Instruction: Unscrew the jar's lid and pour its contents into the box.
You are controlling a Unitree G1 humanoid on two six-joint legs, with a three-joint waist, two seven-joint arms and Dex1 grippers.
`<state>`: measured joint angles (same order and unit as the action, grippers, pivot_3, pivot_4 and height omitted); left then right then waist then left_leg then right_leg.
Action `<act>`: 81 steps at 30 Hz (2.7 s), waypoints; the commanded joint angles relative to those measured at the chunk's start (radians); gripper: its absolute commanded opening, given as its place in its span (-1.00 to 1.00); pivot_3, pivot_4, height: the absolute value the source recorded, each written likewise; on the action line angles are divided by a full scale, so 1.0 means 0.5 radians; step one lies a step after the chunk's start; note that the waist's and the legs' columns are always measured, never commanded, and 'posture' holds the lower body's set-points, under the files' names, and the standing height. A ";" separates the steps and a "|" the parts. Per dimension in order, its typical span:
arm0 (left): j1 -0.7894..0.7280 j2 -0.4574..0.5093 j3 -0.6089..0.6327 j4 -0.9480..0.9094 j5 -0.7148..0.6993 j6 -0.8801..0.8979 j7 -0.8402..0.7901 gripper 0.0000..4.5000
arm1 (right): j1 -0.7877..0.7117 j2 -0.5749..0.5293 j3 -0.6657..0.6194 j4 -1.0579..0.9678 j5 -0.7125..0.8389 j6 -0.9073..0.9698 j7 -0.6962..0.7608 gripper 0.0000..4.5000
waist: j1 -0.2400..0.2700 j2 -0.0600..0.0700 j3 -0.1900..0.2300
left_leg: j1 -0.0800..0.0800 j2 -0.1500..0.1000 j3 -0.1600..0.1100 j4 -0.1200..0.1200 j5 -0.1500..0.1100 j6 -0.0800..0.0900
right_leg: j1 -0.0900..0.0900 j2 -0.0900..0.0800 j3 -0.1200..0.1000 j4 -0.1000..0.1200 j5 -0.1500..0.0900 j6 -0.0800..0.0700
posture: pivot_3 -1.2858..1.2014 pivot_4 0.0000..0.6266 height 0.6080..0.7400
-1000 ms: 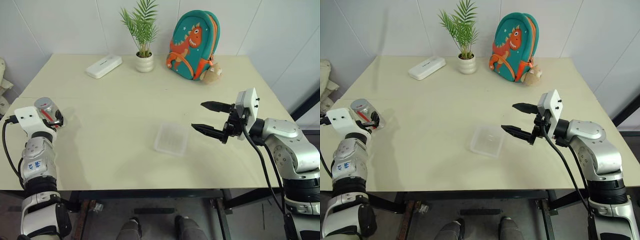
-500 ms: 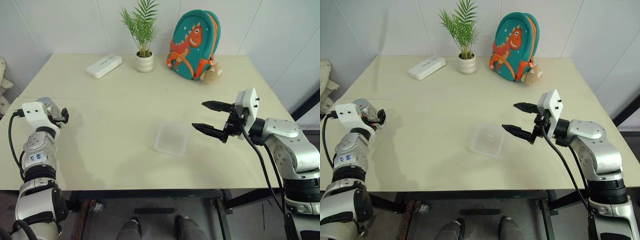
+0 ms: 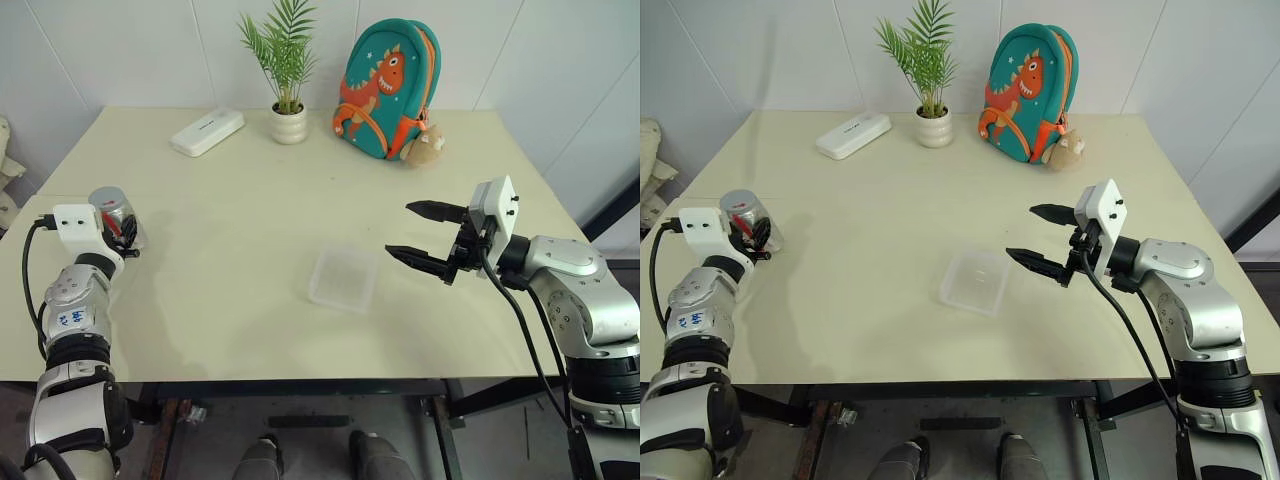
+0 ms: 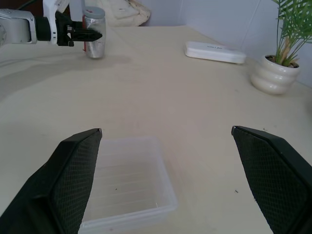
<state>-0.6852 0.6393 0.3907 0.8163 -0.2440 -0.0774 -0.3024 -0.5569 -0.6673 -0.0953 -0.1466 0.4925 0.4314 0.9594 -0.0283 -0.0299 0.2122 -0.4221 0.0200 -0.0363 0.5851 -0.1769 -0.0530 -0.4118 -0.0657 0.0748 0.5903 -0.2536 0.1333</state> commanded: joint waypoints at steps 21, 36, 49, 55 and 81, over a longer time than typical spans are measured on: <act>-0.119 0.049 -0.670 -1.192 -0.453 0.988 -1.524 -0.17 | -0.330 0.451 0.281 -0.620 -0.154 0.337 -0.753 1.00 | -0.005 0.000 0.000 | 0.000 0.004 0.002 0.002 0.000 -0.001 | -0.005 0.006 0.004 0.007 -0.016 -0.029 | 0.03 -0.52 1.00; -0.265 -0.278 -0.795 -1.116 -0.311 0.725 -1.535 -0.17 | -0.337 0.851 0.410 -0.963 -0.175 0.888 -1.370 1.00 | -0.005 0.000 0.000 | -0.001 0.005 0.002 0.002 0.000 -0.001 | -0.008 0.008 0.005 0.016 -0.017 -0.031 | 0.03 -0.52 1.00; -0.196 -0.311 -0.835 -1.283 -0.323 0.772 -1.584 -0.17 | -0.288 0.914 0.603 -0.851 -0.318 0.805 -1.412 1.00 | -0.009 0.000 0.000 | -0.001 0.006 0.002 0.004 0.000 -0.001 | -0.008 0.008 0.006 0.016 -0.019 -0.033 | 0.03 -0.52 1.00; -0.180 -0.305 -0.843 -1.336 -0.324 0.822 -1.600 -0.17 | -0.294 0.950 0.602 -0.764 -0.402 0.766 -1.454 1.00 | -0.009 0.000 0.000 | -0.001 0.006 0.002 0.005 0.000 -0.001 | -0.008 0.009 0.006 0.016 -0.019 -0.034 | 0.03 -0.52 1.00; -0.287 -0.179 -0.841 -1.084 -0.316 0.835 -1.876 -0.17 | -0.374 0.794 0.401 -0.835 0.223 0.822 -0.774 0.18 | -0.012 0.000 0.000 | -0.001 0.007 0.002 0.003 0.000 -0.001 | -0.008 0.010 0.006 0.013 -0.021 -0.038 | 0.03 -0.52 1.00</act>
<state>-0.8142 0.5164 -0.0499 0.2179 -0.4057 0.3416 -1.2176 -0.7045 -0.2620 0.1101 -0.4964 0.4914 0.8792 0.4333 -0.0344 -0.0297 0.2123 -0.4225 0.0236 -0.0353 0.5868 -0.1769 -0.0536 -0.4159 -0.0608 0.0777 0.5970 -0.2642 0.1142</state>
